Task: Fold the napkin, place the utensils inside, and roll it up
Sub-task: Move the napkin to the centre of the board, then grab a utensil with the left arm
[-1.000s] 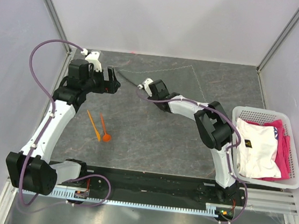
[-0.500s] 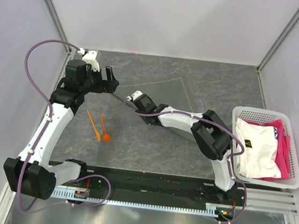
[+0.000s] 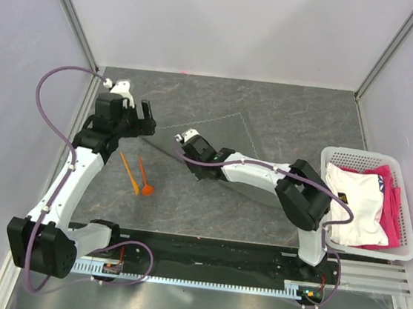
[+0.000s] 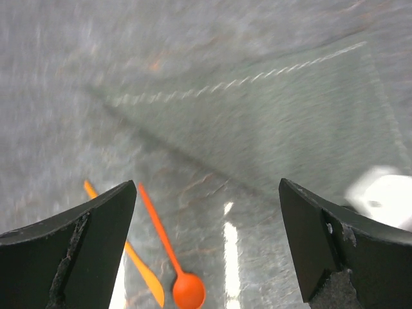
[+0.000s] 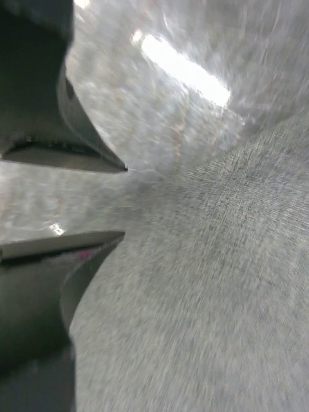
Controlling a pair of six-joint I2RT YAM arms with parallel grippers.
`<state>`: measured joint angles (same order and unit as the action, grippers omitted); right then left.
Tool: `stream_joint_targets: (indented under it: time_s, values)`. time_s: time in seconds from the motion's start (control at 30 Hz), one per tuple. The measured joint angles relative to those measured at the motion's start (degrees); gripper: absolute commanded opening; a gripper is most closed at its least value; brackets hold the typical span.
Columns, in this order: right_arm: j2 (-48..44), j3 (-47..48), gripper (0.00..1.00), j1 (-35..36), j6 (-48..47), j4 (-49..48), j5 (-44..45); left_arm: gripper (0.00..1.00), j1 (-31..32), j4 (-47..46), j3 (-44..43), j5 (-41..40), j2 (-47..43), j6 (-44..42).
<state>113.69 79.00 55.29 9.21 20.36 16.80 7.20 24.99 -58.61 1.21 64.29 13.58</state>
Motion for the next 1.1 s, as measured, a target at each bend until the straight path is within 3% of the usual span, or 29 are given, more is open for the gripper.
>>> stream_joint_targets:
  time_s: [0.2, 0.43, 0.6, 0.87, 1.07, 1.1]
  values:
    - [-10.75, -3.74, 0.55, -0.85, 0.68, -0.39, -1.53, 0.95, 0.0, 2.27, 12.2, -4.09, -2.54, 8.07]
    - [-18.36, -10.43, 0.54, -6.62, 2.03, -3.48, -4.55, 0.72, 0.0, 3.13, 22.43, -4.15, -2.32, 15.58]
    - [-19.8, -14.56, 0.53, -9.25, 2.19, -4.07, -6.49, 0.56, 0.0, 1.38, 23.32, -4.15, 2.6, 17.64]
    - [-23.15, -17.53, 0.54, -9.44, 2.56, -5.7, -8.04, 0.46, 0.0, -2.1, 23.3, -3.78, 9.16, 18.82]
    - [-24.33, -18.16, 0.54, -9.64, 2.6, -6.45, -8.17, 0.22, -0.09, -4.35, 23.1, -2.99, 12.46, 19.67]
    - [-24.55, -18.32, 0.54, -9.66, 2.6, -6.45, -8.17, 0.13, -0.15, -4.52, 23.1, -2.73, 12.63, 19.87]
